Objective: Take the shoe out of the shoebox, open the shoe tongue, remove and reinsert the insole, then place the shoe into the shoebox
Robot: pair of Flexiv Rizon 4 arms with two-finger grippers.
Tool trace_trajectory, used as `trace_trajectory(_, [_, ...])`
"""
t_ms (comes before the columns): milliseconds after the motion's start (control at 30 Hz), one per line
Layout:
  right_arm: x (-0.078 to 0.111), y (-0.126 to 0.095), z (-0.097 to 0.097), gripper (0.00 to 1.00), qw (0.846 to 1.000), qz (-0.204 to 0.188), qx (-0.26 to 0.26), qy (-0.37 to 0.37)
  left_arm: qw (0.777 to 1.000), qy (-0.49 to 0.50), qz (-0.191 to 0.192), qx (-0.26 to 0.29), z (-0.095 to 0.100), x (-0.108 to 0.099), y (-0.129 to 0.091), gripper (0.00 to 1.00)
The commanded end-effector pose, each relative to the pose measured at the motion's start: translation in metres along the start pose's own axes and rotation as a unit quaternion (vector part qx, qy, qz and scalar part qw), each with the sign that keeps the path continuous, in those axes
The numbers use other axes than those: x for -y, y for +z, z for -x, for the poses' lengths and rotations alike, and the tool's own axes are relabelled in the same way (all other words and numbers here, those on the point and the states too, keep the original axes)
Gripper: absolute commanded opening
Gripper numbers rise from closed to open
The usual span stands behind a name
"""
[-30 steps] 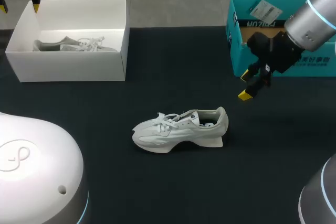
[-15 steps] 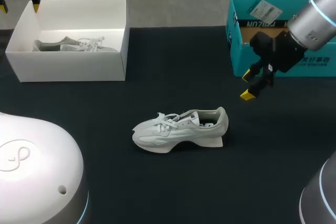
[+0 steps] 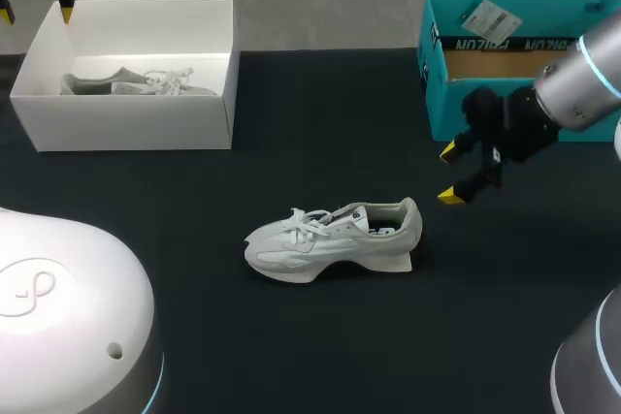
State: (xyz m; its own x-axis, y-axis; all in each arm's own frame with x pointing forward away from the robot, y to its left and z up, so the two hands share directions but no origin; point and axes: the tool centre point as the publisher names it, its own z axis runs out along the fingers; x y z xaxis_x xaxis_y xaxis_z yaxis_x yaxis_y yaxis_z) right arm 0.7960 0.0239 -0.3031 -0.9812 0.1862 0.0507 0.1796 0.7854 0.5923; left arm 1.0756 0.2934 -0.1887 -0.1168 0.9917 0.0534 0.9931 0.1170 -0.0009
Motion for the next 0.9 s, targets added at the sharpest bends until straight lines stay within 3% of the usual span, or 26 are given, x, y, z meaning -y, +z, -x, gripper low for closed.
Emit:
trace_trajectory(33, [0.008, 0.011, -0.006, 1.0, 1.0, 0.024, -0.001, -0.012, 1.0, 0.0, 0.001, -0.001, 0.0, 0.001, 0.0, 1.0])
trace_trajectory(267, [0.019, 0.031, -0.009, 1.0, 0.998, 0.065, 0.003, -0.026, 1.0, 0.0, 0.001, -0.001, 0.0, 0.001, 0.0, 1.0])
trace_trajectory(900, [0.03, 0.087, -0.014, 1.0, 0.993, 0.104, -0.026, -0.056, 1.0, 0.0, 0.001, -0.001, 0.0, 0.001, 0.0, 1.0])
